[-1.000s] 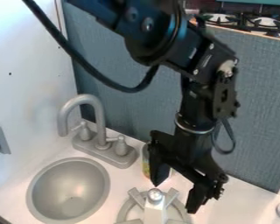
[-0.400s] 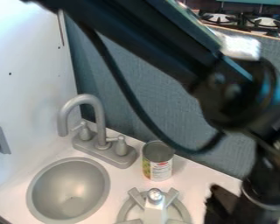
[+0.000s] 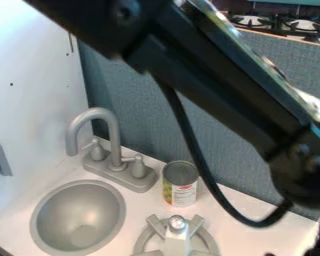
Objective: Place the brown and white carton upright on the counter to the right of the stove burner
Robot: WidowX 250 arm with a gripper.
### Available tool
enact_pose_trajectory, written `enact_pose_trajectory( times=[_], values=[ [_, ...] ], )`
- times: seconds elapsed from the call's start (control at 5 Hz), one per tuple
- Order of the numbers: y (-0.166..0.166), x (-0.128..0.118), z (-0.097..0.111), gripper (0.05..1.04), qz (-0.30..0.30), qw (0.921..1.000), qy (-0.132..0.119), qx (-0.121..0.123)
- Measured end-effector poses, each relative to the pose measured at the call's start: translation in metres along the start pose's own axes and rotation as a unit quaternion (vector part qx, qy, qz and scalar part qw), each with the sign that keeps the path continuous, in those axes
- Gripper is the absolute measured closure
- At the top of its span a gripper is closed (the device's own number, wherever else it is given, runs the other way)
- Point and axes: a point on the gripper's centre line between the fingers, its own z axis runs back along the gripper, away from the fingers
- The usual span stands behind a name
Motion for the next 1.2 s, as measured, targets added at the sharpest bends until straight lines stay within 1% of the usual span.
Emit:
enact_pose_trajectory(
  times=[0.2,0.4,0.6,0.8,1.0,1.2],
  values=[
    [-0.004,0.005,-0.009,0.083,-0.002,1.0,0.001,0.004],
    [-0.006,0.01,-0.018,0.082,-0.011,0.9998,0.016,0.002],
    [-0.006,0.015,-0.024,0.082,-0.017,0.9996,0.023,0.002],
    [-0.009,0.019,-0.025,0.082,-0.023,0.9994,0.025,-0.003],
    [-0.009,0.022,-0.036,0.082,-0.013,0.9991,0.041,0.0],
    [-0.008,0.025,-0.043,0.12,-0.001,0.9988,0.049,0.003]
  ],
)
